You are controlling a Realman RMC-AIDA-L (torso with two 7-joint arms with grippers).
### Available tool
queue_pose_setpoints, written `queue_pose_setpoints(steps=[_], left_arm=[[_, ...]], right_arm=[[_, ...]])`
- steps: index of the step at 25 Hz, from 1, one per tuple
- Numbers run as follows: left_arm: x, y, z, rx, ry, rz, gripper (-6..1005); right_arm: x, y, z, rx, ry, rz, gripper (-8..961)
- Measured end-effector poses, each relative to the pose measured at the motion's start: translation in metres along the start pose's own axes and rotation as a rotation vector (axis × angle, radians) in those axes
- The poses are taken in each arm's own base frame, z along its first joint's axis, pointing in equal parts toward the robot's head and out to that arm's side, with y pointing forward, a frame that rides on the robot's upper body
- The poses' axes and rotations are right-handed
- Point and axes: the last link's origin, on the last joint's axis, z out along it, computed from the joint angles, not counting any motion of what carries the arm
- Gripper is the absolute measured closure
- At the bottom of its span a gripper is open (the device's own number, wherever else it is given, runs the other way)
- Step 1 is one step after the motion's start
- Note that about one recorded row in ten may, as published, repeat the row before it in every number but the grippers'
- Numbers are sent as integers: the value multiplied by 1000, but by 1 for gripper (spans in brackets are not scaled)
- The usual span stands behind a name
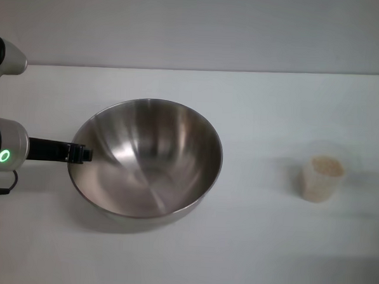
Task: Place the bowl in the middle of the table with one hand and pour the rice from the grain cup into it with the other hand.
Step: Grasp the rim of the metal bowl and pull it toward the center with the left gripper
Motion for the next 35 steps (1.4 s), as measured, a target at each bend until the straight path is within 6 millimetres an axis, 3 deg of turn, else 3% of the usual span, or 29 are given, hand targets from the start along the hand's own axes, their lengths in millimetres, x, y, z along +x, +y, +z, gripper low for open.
queue_pose_setpoints(steps=[19, 35], left_arm=[[5, 1, 3, -7, -8, 0, 893], [14, 0, 1, -41, 15, -14, 956]], right_arm=[[0, 1, 1, -1, -3, 1, 339], [0, 1, 3, -1, 0, 2, 340]])
